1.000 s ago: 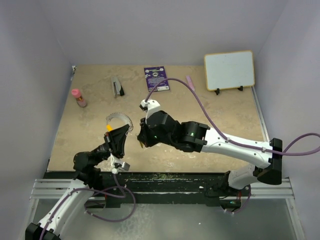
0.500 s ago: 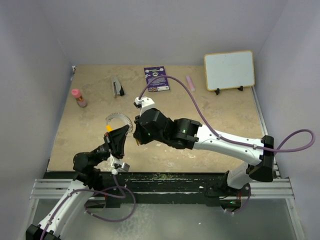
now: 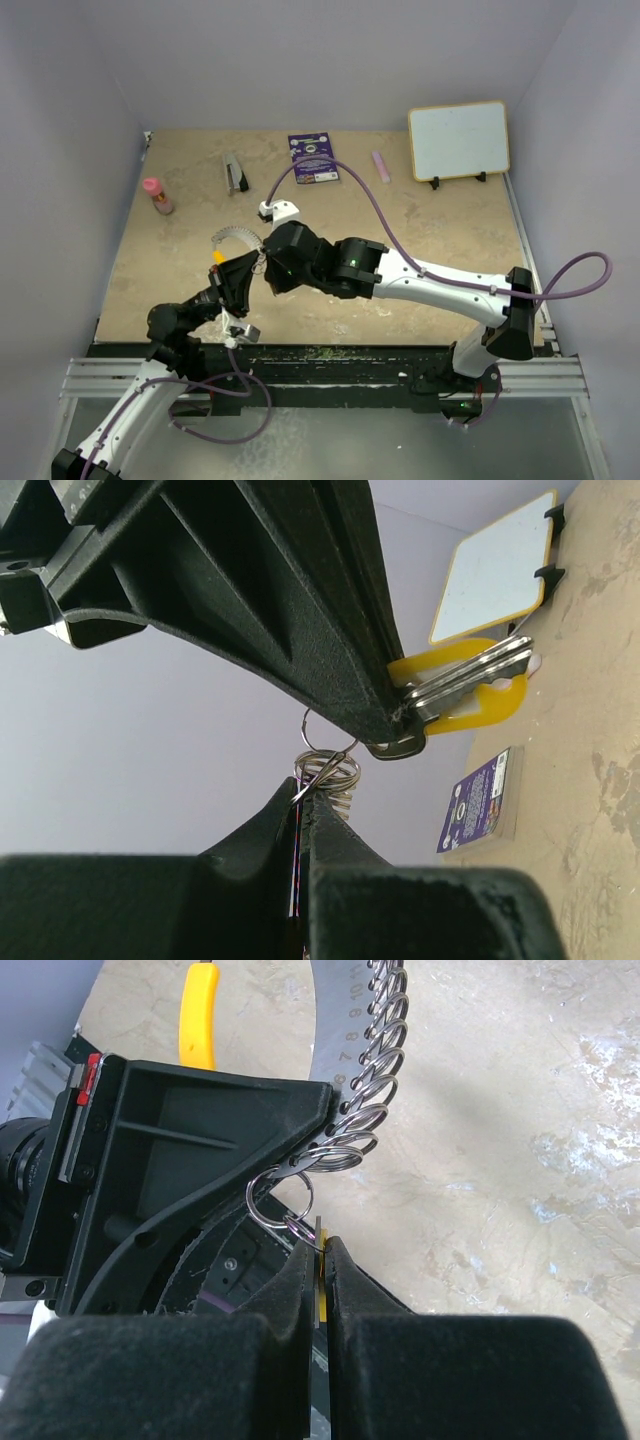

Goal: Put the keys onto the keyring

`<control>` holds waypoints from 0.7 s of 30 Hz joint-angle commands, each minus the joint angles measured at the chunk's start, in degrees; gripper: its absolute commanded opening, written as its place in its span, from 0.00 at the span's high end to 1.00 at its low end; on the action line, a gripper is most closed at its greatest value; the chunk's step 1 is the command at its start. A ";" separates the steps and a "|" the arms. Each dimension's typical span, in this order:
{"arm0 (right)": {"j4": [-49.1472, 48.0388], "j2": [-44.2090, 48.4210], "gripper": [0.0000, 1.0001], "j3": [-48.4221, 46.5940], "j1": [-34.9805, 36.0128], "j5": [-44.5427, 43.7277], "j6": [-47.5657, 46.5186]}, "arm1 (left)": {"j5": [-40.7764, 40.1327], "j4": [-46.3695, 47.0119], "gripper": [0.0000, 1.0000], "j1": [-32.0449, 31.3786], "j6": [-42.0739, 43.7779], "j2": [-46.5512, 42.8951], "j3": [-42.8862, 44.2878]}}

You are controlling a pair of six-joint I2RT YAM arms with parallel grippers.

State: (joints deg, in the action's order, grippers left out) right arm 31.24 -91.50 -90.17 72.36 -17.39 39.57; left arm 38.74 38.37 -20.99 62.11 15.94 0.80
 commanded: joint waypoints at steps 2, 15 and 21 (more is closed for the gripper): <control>1.11 0.05 1.00 -3.70 0.32 -2.65 0.86 | 0.06 2.20 0.97 0.20 1.00 -0.73 0.74; 2.91 -1.11 1.00 -4.93 0.33 -4.06 1.47 | 0.51 1.36 0.97 0.22 1.48 -1.23 0.81; 3.36 -2.15 1.00 -6.01 0.73 -3.98 1.48 | 0.55 1.12 0.97 0.23 1.88 -1.10 1.07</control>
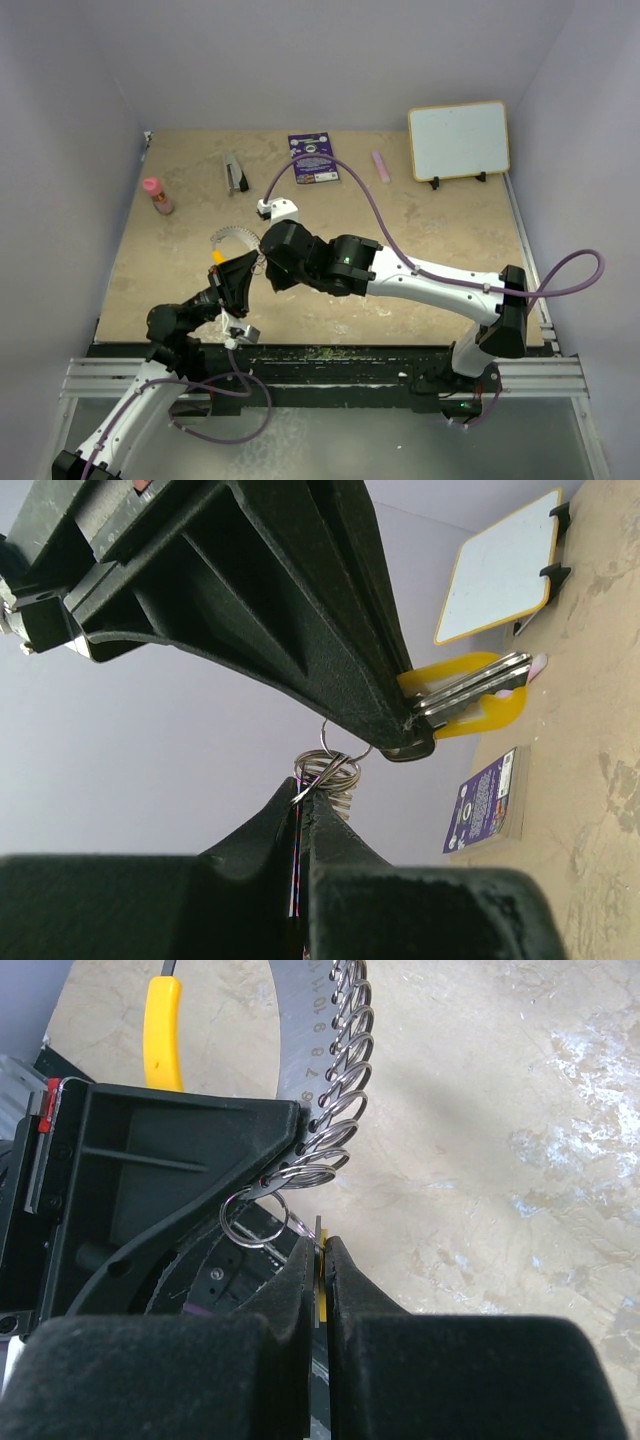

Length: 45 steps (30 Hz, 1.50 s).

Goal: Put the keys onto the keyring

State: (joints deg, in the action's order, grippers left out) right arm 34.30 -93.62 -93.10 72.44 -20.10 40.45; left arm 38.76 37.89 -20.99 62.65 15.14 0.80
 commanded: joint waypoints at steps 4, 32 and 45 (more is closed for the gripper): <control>0.33 -0.25 1.00 -3.45 0.85 -1.16 0.75 | 0.50 1.41 0.97 0.24 1.97 -0.06 0.96; 3.49 3.47 1.00 -2.78 2.60 -4.80 2.05 | 1.55 -0.17 0.97 0.25 2.74 -0.29 0.64; 2.47 1.68 1.00 -3.84 2.98 -4.96 0.96 | 2.05 -0.37 0.97 0.19 2.99 -0.10 0.87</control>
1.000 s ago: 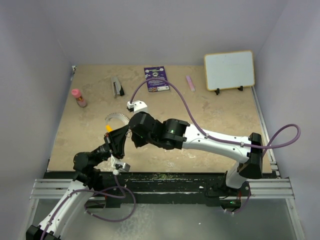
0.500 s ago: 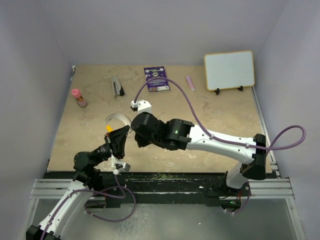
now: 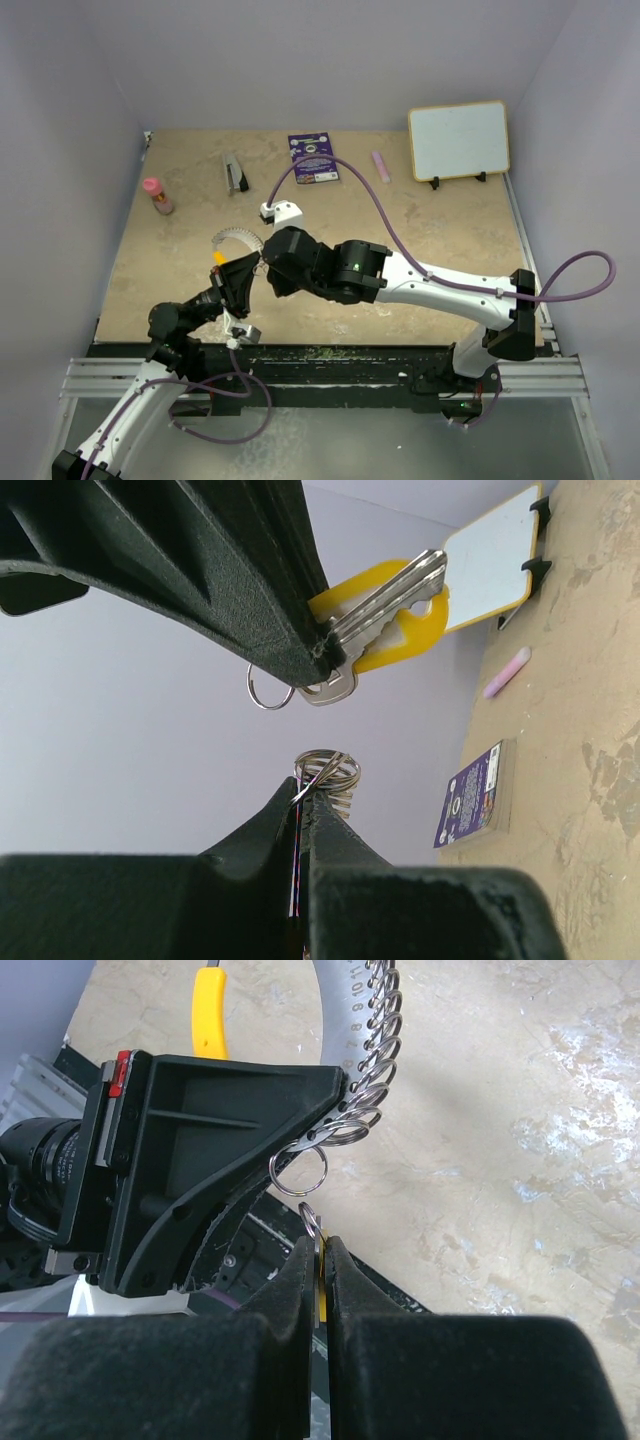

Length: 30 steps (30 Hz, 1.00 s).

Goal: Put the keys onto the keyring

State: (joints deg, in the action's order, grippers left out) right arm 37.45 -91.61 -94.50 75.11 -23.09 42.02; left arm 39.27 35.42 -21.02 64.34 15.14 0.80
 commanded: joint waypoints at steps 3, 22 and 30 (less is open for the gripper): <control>-0.63 -0.56 1.00 -2.57 0.25 -2.00 -0.71 | 1.69 2.03 0.97 0.25 1.22 -0.12 0.85; -1.84 -2.07 1.00 -2.62 0.26 -0.51 -0.80 | 1.84 2.07 0.97 0.23 0.77 -1.20 0.83; -1.96 -2.26 1.00 -1.98 0.28 0.35 -0.41 | 2.04 2.11 0.97 0.25 0.62 -1.36 0.96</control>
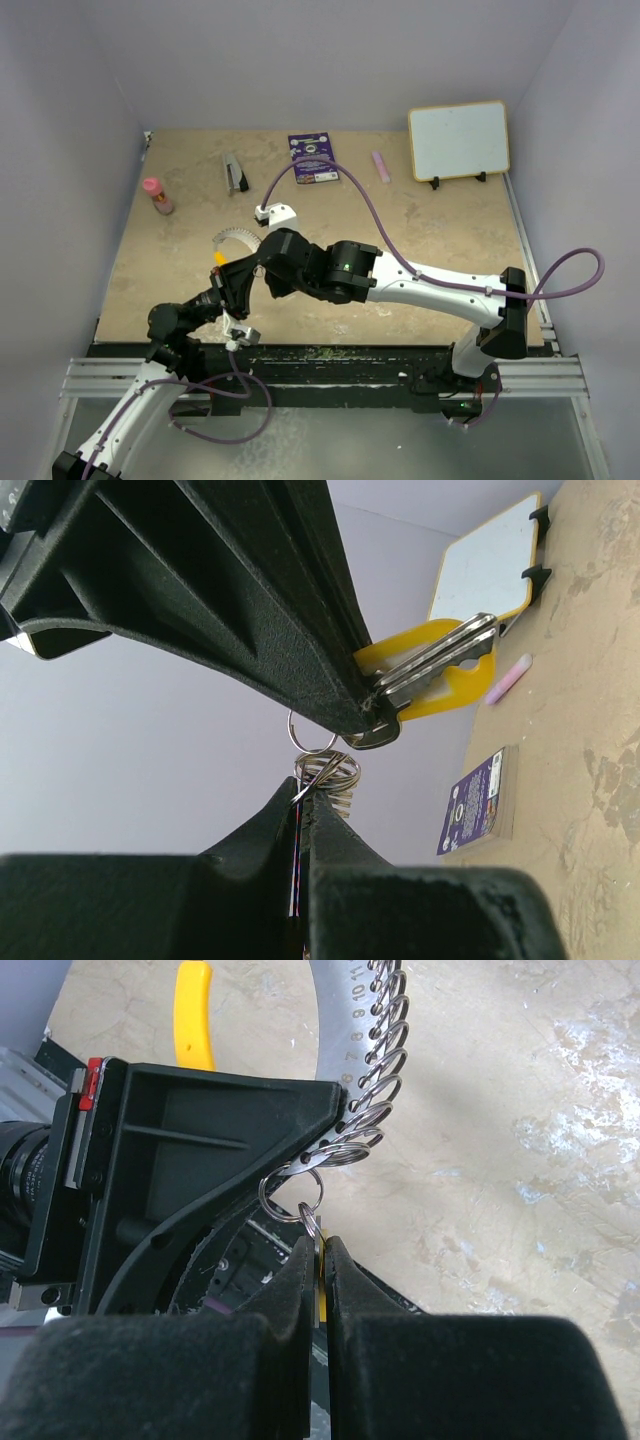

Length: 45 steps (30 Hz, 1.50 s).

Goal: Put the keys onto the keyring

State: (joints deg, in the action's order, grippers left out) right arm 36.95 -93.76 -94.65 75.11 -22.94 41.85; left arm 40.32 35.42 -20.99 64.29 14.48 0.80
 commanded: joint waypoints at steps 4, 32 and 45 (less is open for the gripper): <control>-1.51 -0.11 1.00 -1.67 0.29 0.14 -0.16 | 0.94 2.05 0.97 0.25 0.57 -0.62 0.99; -0.30 0.05 1.00 -0.58 0.22 -1.02 0.33 | 1.62 0.74 0.97 0.24 -0.48 -2.22 1.19; 0.45 0.52 1.00 -0.50 0.22 -1.89 0.74 | 2.57 0.96 0.97 0.19 0.30 -2.24 0.95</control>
State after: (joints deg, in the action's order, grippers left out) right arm 37.06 -94.43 -94.56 75.11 -23.07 42.09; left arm 41.65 34.09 -21.02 64.10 12.84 0.80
